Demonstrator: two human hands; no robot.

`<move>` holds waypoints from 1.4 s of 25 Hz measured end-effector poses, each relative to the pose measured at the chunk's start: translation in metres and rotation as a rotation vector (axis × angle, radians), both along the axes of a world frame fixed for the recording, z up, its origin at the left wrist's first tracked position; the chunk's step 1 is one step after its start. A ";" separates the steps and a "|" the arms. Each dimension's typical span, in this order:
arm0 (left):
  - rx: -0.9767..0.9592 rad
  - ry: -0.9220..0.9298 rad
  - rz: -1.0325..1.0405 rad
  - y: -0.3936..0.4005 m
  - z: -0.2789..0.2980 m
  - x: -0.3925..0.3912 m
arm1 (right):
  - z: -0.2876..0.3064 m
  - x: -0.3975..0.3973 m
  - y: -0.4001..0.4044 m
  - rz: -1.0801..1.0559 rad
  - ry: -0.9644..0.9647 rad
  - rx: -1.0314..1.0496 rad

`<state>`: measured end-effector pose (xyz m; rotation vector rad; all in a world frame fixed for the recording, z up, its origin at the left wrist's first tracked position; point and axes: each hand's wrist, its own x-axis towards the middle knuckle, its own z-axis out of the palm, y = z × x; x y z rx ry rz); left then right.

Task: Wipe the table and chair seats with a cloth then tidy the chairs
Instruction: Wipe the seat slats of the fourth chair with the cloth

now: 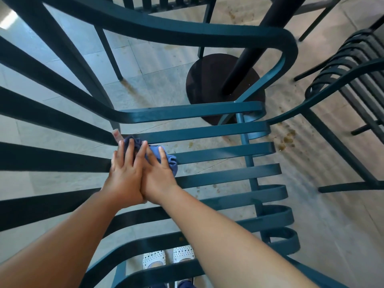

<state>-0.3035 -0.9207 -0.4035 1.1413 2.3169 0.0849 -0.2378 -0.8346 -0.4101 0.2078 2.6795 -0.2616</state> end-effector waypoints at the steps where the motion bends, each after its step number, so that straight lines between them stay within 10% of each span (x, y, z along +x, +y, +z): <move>1: 0.025 -0.024 -0.001 0.000 0.000 0.001 | -0.001 0.005 0.002 -0.021 0.028 -0.005; 14: 0.302 0.035 0.028 0.069 -0.031 0.064 | -0.016 0.090 0.086 -0.526 0.313 0.201; 35: 0.025 0.291 -0.009 0.023 -0.031 0.038 | 0.001 0.148 0.182 -1.162 0.244 0.373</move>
